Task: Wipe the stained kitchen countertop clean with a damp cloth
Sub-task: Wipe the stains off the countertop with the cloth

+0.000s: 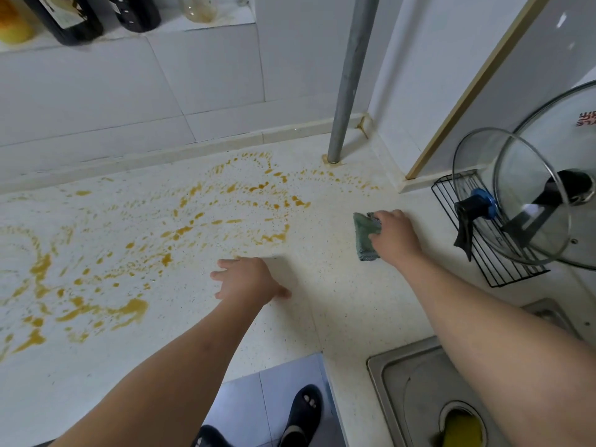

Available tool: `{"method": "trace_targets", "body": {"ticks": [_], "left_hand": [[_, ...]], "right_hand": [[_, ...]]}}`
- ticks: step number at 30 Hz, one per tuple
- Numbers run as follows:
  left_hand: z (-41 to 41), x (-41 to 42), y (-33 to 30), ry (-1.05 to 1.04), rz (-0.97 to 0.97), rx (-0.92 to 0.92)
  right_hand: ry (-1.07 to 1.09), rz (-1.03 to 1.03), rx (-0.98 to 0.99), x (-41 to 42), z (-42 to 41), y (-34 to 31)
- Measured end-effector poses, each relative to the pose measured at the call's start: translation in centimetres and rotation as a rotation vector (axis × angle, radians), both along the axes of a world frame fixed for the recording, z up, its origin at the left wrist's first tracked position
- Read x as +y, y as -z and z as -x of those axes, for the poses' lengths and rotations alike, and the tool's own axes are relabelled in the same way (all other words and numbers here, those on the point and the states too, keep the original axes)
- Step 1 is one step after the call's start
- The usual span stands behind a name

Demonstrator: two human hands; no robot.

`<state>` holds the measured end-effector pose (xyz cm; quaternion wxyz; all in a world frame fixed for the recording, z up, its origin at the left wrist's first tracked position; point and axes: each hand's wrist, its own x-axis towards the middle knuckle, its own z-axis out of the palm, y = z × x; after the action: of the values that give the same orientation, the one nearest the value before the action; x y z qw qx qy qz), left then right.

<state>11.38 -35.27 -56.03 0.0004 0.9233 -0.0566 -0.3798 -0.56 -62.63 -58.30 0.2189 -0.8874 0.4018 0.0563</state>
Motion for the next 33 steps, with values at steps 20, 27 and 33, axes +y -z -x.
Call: {"method": "trace_targets", "body": {"ticks": [20,27,33], "left_hand": [[0.0,0.0,-0.1,-0.018,0.019,0.006],[0.1,-0.1,-0.4,0.009,-0.007,-0.007],[0.1,0.0,-0.6,0.031,-0.016,-0.001]], "right_hand": [[0.062,0.316,-0.006,0.7,2.9,1.3],[-0.207,0.201,-0.118,11.0,-1.1,3.0],[-0.533,0.16,-0.035,10.3,-0.8,3.4]]}}
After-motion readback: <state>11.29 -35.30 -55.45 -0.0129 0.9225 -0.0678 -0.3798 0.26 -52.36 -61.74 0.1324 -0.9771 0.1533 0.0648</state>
